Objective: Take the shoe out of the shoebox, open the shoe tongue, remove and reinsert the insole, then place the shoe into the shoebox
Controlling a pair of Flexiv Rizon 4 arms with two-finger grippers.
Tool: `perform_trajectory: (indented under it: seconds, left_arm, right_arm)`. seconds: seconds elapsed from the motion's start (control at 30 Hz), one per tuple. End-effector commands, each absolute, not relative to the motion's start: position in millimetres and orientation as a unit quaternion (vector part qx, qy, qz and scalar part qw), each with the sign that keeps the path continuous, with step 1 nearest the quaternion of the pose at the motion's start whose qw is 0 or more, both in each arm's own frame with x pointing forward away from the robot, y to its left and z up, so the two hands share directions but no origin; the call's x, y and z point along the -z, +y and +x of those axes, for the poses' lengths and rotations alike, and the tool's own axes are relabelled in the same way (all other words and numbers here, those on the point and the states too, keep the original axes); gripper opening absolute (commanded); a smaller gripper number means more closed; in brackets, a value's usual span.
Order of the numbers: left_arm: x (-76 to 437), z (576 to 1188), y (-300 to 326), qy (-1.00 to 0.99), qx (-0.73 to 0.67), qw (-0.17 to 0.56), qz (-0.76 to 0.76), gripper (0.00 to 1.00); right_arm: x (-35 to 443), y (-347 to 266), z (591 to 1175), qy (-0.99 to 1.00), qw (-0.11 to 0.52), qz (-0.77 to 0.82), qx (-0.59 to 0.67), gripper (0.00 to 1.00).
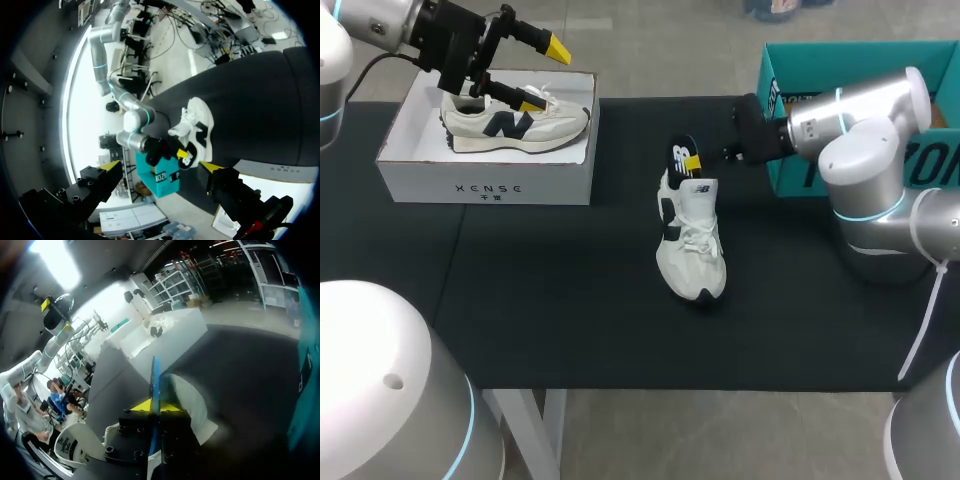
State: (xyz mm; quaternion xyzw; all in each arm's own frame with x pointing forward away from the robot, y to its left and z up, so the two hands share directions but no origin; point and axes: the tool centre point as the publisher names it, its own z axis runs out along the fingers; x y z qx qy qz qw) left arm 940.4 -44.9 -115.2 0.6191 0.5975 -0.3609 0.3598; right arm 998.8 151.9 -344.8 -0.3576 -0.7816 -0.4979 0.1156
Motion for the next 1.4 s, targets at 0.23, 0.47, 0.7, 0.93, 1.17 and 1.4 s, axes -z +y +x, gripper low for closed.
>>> perform_trajectory:
  seconds: [0.23,0.47,0.7,0.93,1.17,1.4]
  left_arm:
    - [115,940,-45,0.598,0.359,0.359,0.62,1.0]
    - [115,940,-45,0.598,0.359,0.359,0.62,1.0]
    - [115,940,-45,0.598,0.359,0.359,0.62,1.0]
    - [115,940,-45,0.598,0.359,0.359,0.62,1.0]
    - [115,940,-45,0.598,0.359,0.359,0.62,1.0]
    - [115,940,-45,0.598,0.359,0.359,0.62,1.0]
  right_arm:
    - [356,154,964,-0.792,0.14,-0.354,0.476,0.0]
    - [351,153,977,-0.793,0.128,-0.356,0.478,0.64]
    - [345,152,999,-0.794,0.107,-0.354,0.482,0.42]
    - [352,155,990,-0.798,0.114,-0.351,0.477,0.0]
    - [355,158,973,-0.812,0.13,-0.335,0.46,0.0]
    - [341,154,977,-0.817,0.112,-0.346,0.449,1.0]
